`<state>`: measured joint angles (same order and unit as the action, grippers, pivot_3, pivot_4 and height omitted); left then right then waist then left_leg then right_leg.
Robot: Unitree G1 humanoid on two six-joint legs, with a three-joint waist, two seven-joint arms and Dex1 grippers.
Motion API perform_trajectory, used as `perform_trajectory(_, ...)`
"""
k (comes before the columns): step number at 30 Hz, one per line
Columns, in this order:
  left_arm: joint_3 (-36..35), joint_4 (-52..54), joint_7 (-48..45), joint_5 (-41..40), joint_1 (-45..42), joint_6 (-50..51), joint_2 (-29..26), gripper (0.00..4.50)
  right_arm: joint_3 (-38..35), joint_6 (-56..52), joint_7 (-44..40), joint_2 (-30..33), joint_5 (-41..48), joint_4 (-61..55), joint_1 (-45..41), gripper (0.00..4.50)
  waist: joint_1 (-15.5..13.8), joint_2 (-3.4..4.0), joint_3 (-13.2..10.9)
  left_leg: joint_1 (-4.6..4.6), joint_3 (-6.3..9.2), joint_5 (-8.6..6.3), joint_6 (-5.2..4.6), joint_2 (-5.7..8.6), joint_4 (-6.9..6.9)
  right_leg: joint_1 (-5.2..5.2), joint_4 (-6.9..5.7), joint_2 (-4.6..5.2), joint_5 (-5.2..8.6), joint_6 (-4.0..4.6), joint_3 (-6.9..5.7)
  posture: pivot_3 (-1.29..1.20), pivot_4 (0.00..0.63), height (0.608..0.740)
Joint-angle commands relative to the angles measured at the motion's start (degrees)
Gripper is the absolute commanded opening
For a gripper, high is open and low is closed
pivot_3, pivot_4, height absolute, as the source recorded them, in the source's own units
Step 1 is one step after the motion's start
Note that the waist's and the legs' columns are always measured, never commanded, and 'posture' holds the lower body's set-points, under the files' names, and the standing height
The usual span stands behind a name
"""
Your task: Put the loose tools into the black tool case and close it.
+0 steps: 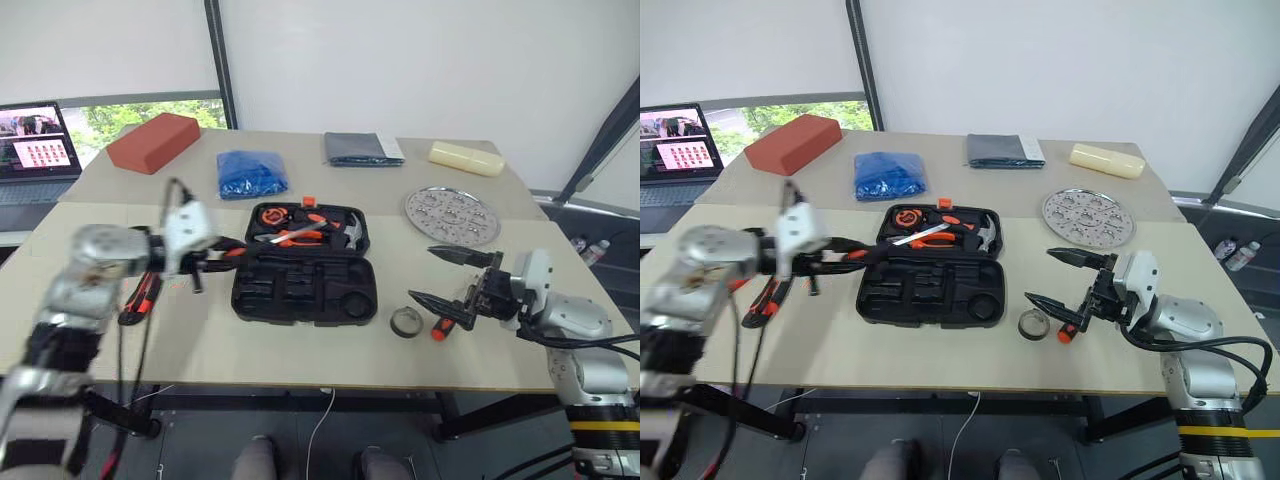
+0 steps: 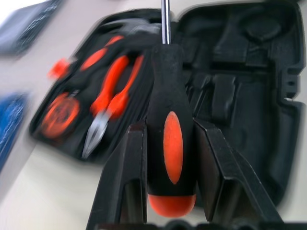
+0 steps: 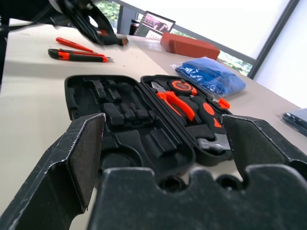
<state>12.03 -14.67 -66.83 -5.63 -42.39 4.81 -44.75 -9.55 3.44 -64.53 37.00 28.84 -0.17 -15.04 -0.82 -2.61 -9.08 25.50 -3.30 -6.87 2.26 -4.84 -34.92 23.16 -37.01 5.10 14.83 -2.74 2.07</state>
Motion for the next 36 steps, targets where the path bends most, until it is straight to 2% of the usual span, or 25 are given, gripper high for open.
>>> perform_trajectory(1,5.45,-9.23,3.21,9.71,-5.4,-8.21,2.81,0.86,-1.66,0.73,0.15,0.94,0.25,-2.1,0.41,4.5,0.54,0.0,0.0,0.01,0.0,0.0,-0.05,0.0,0.0,0.03,0.01,-0.03,0.0,0.0,0.04,0.0,0.15,0.74)
perform_trajectory(9,9.26,-24.62,9.97,19.03,-10.35,-18.04,7.59,0.86,-3.94,-0.14,2.68,1.31,0.51,-6.53,5.14,4.5,0.57,0.0,-0.01,0.06,0.02,-0.07,-0.18,0.01,0.03,0.08,0.01,-0.06,0.03,-0.02,0.14,0.0,0.15,0.74)
perform_trajectory(16,9.93,-30.21,9.96,21.98,-12.19,-22.54,8.61,0.86,-4.06,-0.56,3.64,1.06,0.62,-8.05,6.68,4.5,0.27,0.01,-0.01,0.04,0.02,-0.07,-0.16,0.02,-0.13,0.02,0.01,-0.04,0.08,-0.38,0.14,0.0,0.15,0.74)
perform_trajectory(18,9.44,-30.24,8.42,21.13,-12.0,-23.94,8.52,1.87,-3.94,-0.44,3.67,0.98,0.61,-7.89,6.69,4.5,0.3,0.01,0.0,0.04,0.02,-0.06,-0.17,0.02,-0.15,0.02,0.01,-0.04,0.06,-0.41,0.16,0.0,0.15,0.74)
perform_trajectory(24,4.41,-31.14,7.01,15.47,-11.75,-28.43,9.44,3.86,-3.94,-0.17,3.5,0.86,0.66,-7.1,6.56,4.5,0.1,0.04,0.01,0.06,0.02,-0.05,-0.18,0.03,-0.14,0.0,0.02,-0.03,0.04,-0.38,0.16,0.0,0.15,0.74)
perform_trajectory(27,-3.14,-28.38,5.62,5.01,-10.97,-18.98,12.91,3.86,-4.07,-0.05,3.32,0.83,0.67,-6.42,6.71,4.5,0.04,0.03,0.01,0.11,0.02,-0.05,-0.19,0.05,-0.14,0.01,0.03,-0.02,-0.09,-0.16,0.15,0.0,0.15,0.74)
perform_trajectory(29,-5.61,-26.33,3.62,1.02,-9.9,-12.82,14.02,3.86,-4.19,-0.06,3.34,0.71,0.71,-5.71,6.73,4.5,0.14,0.02,0.0,0.16,0.05,-0.03,-0.22,0.05,-0.17,0.03,0.03,-0.02,-0.09,-0.17,0.13,0.0,0.15,0.74)
perform_trajectory(32,-6.71,-23.82,5.32,-0.11,-8.04,-5.99,15.38,3.06,-4.14,-0.07,3.69,0.3,0.68,-4.71,6.54,4.5,0.42,0.03,0.0,0.14,0.07,-0.02,-0.23,0.05,-0.17,0.03,0.01,-0.04,-0.09,-0.17,0.13,0.0,0.15,0.74)
perform_trajectory(36,-5.34,-23.45,11.26,2.69,-6.04,-0.26,17.87,1.58,-3.79,0.34,3.96,-0.25,0.42,-4.17,6.75,4.5,0.39,0.03,0.0,0.08,0.1,-0.02,-0.24,0.06,-0.17,-0.01,-0.01,-0.05,-0.07,-0.21,0.14,0.0,0.15,0.74)
